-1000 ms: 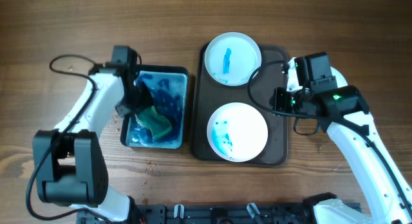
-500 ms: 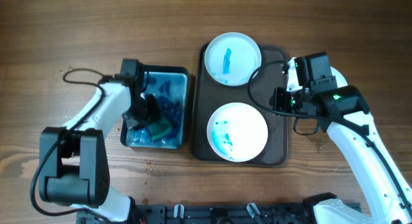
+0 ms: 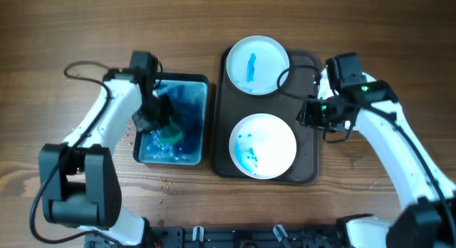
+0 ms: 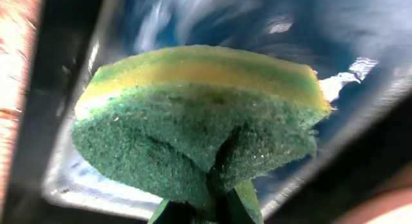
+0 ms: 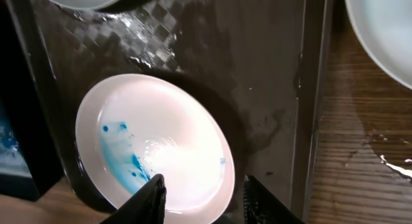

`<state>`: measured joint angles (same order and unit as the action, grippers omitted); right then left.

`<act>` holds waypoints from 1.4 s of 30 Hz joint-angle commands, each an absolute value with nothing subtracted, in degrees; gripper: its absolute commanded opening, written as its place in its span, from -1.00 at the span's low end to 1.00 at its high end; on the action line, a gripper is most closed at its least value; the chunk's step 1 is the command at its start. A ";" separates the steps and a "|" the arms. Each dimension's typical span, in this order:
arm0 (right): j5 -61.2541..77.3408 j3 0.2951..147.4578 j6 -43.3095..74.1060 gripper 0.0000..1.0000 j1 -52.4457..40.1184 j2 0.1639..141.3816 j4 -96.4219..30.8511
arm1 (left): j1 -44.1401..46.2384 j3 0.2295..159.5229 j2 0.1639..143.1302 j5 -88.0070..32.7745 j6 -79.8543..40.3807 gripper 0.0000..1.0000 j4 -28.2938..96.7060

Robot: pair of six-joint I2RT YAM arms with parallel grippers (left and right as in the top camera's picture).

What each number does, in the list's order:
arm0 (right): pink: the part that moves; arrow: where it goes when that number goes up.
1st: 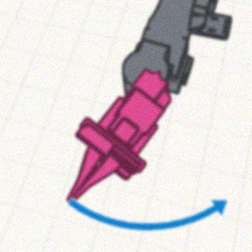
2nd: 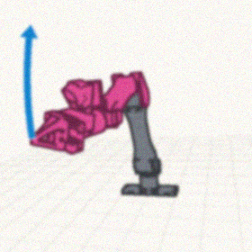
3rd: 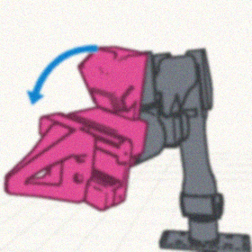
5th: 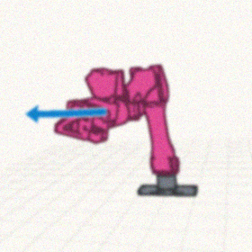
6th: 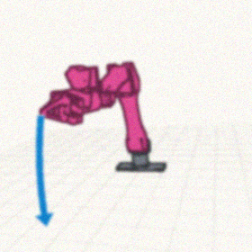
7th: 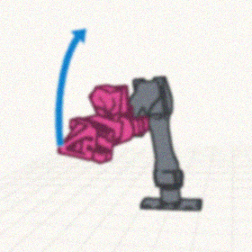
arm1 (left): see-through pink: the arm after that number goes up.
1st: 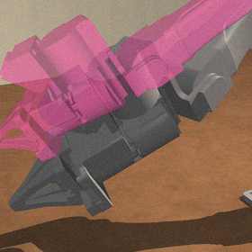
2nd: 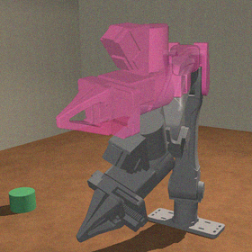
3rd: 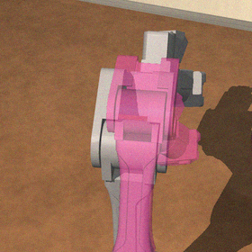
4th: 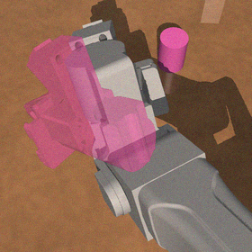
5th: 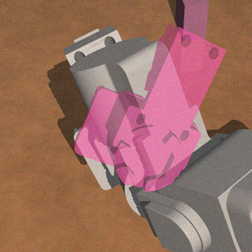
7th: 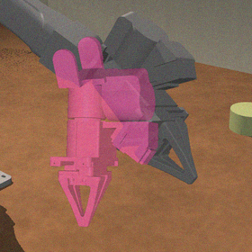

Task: Clean dirty plates on tray and stack at the side
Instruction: 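Grasp the sponge in the water tray with the left gripper, then scrub the lower plate on the tray with the sponge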

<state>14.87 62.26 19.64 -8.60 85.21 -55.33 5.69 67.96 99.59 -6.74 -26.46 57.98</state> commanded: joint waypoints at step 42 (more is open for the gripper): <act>8.32 42.00 26.81 -0.91 -12.05 93.17 -31.16 | 37.04 67.29 102.87 -23.16 -24.93 -0.92 30.79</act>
